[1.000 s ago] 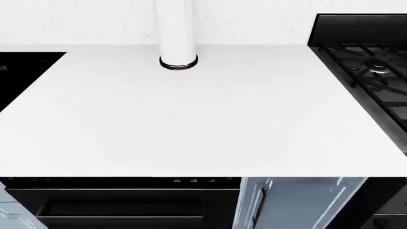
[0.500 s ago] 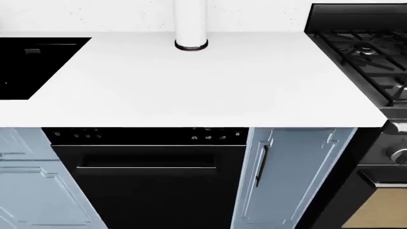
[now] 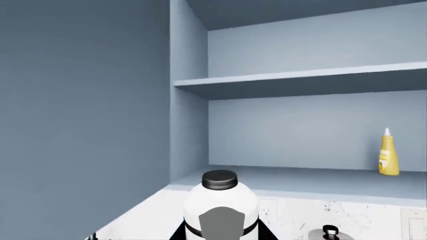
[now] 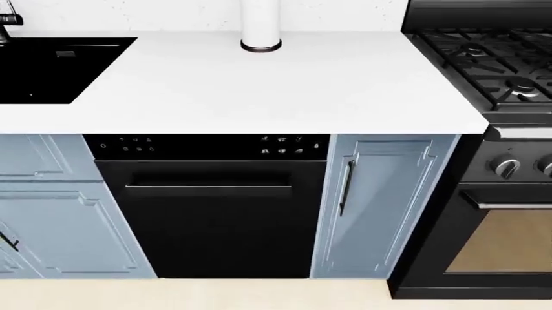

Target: Pick and place the shaker into the drawer. Then close the cabinet.

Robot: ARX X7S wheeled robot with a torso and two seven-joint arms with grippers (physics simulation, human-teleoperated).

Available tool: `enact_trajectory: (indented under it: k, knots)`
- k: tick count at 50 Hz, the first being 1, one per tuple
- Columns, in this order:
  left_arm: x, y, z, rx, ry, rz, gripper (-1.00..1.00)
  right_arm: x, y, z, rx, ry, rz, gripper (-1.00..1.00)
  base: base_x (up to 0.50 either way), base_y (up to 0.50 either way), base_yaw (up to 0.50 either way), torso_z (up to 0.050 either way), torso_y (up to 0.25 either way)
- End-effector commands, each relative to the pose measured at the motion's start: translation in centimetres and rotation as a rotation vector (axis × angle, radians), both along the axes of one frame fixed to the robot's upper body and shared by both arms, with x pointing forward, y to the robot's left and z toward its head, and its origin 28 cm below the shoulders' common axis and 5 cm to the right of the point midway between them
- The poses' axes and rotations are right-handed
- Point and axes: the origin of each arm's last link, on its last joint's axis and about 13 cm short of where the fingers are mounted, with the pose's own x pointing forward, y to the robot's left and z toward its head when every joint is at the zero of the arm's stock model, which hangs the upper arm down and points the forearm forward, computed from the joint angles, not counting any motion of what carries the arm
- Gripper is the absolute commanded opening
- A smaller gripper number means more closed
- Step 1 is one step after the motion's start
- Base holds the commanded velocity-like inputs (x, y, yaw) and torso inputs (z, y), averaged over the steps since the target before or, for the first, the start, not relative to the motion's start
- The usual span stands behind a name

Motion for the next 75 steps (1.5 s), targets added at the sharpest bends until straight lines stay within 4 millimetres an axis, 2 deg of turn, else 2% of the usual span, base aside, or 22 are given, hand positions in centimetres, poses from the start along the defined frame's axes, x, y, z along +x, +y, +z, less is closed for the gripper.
enact_trajectory:
  k: [1, 10, 13, 17, 29, 34, 37, 39, 48, 66, 75]
  knots:
    - [-0.2, -0.2, 0.3, -0.002, -0.022, -0.002, -1.00, 0.2, -0.3, -0.3, -0.004, 0.006, -0.006, -1.00, 0.00, 0.00, 0.00, 0.000, 0.000]
    - [-0.2, 0.5, 0.0, -0.039, -0.013, -0.054, -1.00, -0.5, -0.6, -1.4, -0.010, 0.016, 0.000, -1.00, 0.00, 0.00, 0.00, 0.000, 0.000]
    - [-0.6, 1.0, -1.3, -0.040, 0.000, -0.070, -1.00, -0.8, -1.1, -2.3, -0.002, 0.023, -0.002, -1.00, 0.00, 0.00, 0.00, 0.000, 0.000]
    - [-2.1, 1.4, -3.1, -0.044, 0.011, -0.110, -1.00, -1.5, -1.5, -4.2, -0.008, 0.044, 0.004, -1.00, 0.00, 0.00, 0.00, 0.000, 0.000]
    - [-6.8, 0.4, -8.1, 0.072, 0.026, -0.185, -1.00, -3.6, -3.2, -9.4, -0.020, 0.052, 0.004, -1.00, 0.00, 0.00, 0.00, 0.001, 0.001]
    - [-6.5, 0.5, -9.2, 0.053, 0.039, -0.230, -1.00, -4.4, -3.7, -11.5, 0.000, 0.057, 0.018, -1.00, 0.00, 0.00, 0.00, 0.000, 0.000]
    - [-7.0, -0.2, -10.4, 0.088, 0.057, -0.337, -1.00, -4.7, -3.9, -12.8, 0.003, 0.065, 0.024, -1.00, 0.00, 0.00, 0.00, 0.000, 0.000]
    - [-7.7, 0.5, -11.0, 0.050, 0.051, -0.256, -1.00, -4.9, -3.8, -13.4, 0.001, 0.070, 0.029, -1.00, 0.00, 0.00, 0.00, 0.000, 0.000]
    - [-8.1, 1.2, -13.0, 0.049, 0.059, -0.281, -1.00, -6.2, -3.2, -15.7, -0.032, 0.080, 0.060, -1.00, 0.00, 0.00, 0.00, 0.000, 0.001]
    - [-7.7, 0.8, -17.5, 0.075, 0.121, -0.271, -1.00, -6.8, -3.8, -20.1, 0.007, 0.136, 0.082, -1.00, 0.00, 0.00, 0.00, 0.001, 0.001]
    - [-7.0, 0.6, -20.6, 0.068, 0.153, -0.269, -1.00, -6.6, -4.1, -22.6, 0.030, 0.165, 0.105, -1.00, 0.00, 0.00, 0.00, 0.000, 0.000]
